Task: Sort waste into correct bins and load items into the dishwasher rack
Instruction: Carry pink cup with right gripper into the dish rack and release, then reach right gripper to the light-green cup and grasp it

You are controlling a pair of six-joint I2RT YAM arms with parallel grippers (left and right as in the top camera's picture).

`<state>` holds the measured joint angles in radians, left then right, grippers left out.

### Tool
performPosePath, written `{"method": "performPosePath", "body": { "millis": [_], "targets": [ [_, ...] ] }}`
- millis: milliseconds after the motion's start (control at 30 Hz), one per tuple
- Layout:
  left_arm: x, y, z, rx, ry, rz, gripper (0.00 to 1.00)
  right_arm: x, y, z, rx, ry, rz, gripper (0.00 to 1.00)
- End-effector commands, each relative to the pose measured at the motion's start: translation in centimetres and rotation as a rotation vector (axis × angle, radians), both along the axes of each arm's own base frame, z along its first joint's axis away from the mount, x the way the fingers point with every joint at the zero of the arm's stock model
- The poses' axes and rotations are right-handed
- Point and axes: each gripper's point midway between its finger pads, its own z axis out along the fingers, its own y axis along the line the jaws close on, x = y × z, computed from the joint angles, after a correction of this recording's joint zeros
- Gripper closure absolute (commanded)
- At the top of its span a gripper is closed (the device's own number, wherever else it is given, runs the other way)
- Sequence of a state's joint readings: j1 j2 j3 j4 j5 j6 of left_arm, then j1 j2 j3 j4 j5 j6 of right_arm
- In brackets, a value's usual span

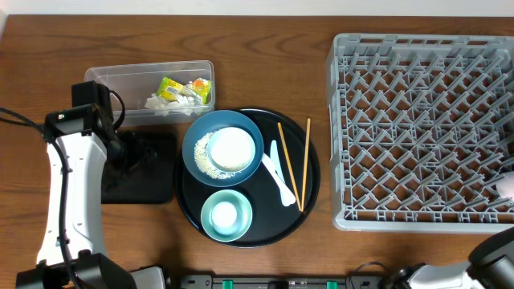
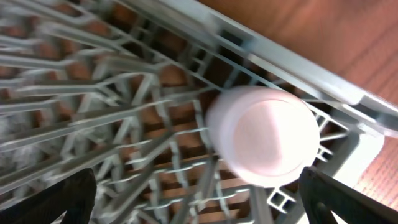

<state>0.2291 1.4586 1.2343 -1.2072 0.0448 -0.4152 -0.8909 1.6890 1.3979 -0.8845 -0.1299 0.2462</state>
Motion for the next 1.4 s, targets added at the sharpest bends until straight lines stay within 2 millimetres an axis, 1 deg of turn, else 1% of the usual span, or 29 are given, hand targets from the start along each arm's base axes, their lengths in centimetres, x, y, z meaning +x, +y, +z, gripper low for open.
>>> {"method": "performPosePath", "body": {
  "millis": [0,100,167,233,333,400,467,500,567,633,700,733,767,800,900,1100,1200,1267,1367],
  "targets": [
    [-0.3,0.2,0.0,0.009,0.007,0.010,0.21,3.8,3.0,6.9,-0.074,-0.192,0.185,0.01],
    [-0.3,0.3,0.0,0.010,0.006,0.010,0.21,6.3,7.6,10.1,-0.110,-0.284,0.384,0.01],
    [-0.2,0.3,0.0,0.009,0.006,0.010,0.20,7.8,11.7,11.5,-0.127,-0.318,0.538,0.01],
    [-0.2,0.3,0.0,0.009,0.006,0.010,0.21,8.8,16.1,12.0,-0.131,-0.324,0.694,0.01],
    [-0.3,0.2,0.0,0.009,0.006,0.010,0.20,9.5,23.4,11.4,-0.094,-0.295,0.928,0.01],
    [-0.3,0.3,0.0,0.010,0.006,0.010,0.20,9.3,28.6,10.5,-0.054,-0.263,1.084,0.01],
    [-0.3,0.3,0.0,0.010,0.006,0.010,0.20,8.8,33.1,9.7,-0.024,-0.240,1.215,0.01],
    [-0.3,0.3,0.0,0.010,0.006,0.010,0.20,8.5,35.0,9.3,-0.011,-0.232,1.269,0.01],
    [-0.3,0.3,0.0,0.010,0.006,0.010,0.20,7.6,39.3,8.5,0.015,-0.216,1.392,0.01],
    [-0.3,0.3,0.0,0.010,0.006,0.010,0.20,6.5,43.1,7.8,0.035,-0.197,1.498,0.01],
    [-0.2,0.3,0.0,0.010,0.005,0.010,0.20,5.3,46.3,7.2,0.052,-0.181,1.593,0.01],
    [-0.2,0.3,0.0,0.010,0.003,0.010,0.20,4.6,48.0,6.7,0.063,-0.170,1.646,0.01],
    [-0.1,0.3,0.0,0.011,0.000,0.011,0.20,3.5,50.2,6.1,0.077,-0.153,1.714,0.01],
    [-0.1,0.3,0.0,0.011,-0.001,0.010,0.20,3.0,51.1,5.7,0.083,-0.144,1.742,0.01],
    [0.0,0.3,0.0,0.012,-0.004,0.010,0.20,0.5,55.3,3.9,0.100,-0.094,1.874,0.01],
    [0.0,0.3,0.0,0.012,-0.004,0.010,0.20,-4.2,61.6,0.6,0.116,-0.031,2.080,0.01],
    [0.0,0.3,0.0,0.012,-0.004,0.010,0.20,-6.2,63.6,-1.3,0.095,0.016,2.150,0.01],
    [0.0,0.3,0.0,0.012,-0.004,0.010,0.20,-7.4,64.3,-2.7,0.055,0.062,2.186,0.01],
    [0.0,0.3,0.0,0.012,-0.004,0.010,0.20,-8.7,64.9,-4.1,0.024,0.115,2.212,0.01]
  ]
}}
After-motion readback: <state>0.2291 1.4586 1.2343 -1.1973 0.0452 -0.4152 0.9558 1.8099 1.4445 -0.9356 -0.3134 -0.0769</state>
